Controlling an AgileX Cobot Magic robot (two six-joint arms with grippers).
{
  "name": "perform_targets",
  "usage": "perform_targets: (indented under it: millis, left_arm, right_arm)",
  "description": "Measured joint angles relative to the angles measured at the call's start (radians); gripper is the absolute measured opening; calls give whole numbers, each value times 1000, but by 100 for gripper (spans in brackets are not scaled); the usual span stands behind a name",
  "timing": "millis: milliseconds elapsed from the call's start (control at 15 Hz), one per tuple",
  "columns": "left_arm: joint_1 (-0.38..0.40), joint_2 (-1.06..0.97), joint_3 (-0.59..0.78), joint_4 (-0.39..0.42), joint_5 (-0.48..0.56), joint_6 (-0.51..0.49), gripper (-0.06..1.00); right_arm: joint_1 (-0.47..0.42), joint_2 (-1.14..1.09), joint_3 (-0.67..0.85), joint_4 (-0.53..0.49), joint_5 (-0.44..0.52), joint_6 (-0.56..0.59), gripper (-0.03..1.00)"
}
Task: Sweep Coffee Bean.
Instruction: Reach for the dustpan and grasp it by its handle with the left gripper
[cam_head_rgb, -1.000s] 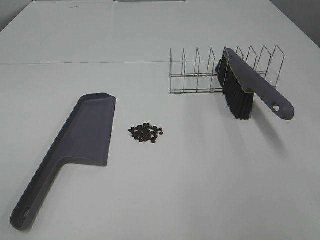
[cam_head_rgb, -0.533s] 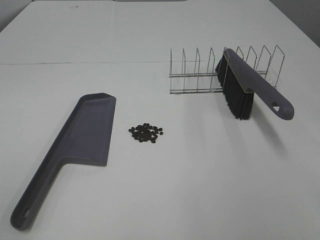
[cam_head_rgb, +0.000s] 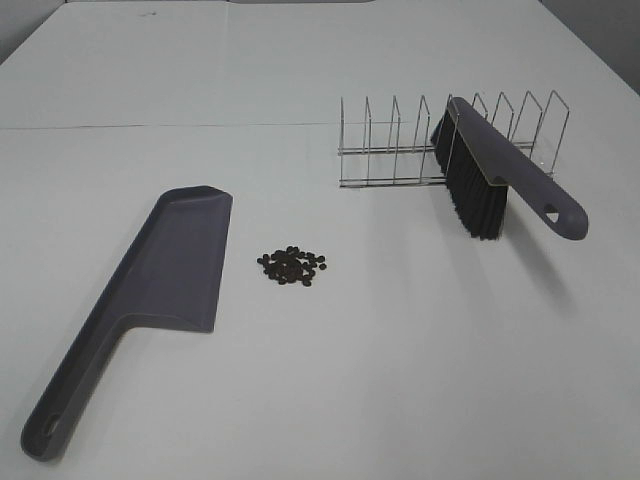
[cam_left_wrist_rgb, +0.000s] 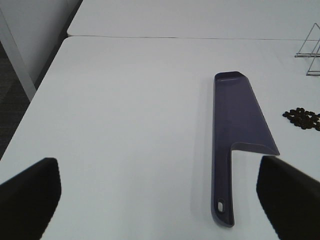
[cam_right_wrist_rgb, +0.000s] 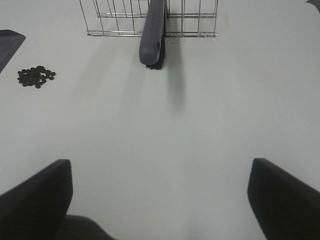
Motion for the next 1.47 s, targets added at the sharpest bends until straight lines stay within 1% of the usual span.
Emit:
perform_targets:
  millis: [1467]
  left_arm:
    - [0, 0, 0, 1, 0, 0, 99]
  right_arm:
    - [0, 0, 0, 0, 0, 0, 85]
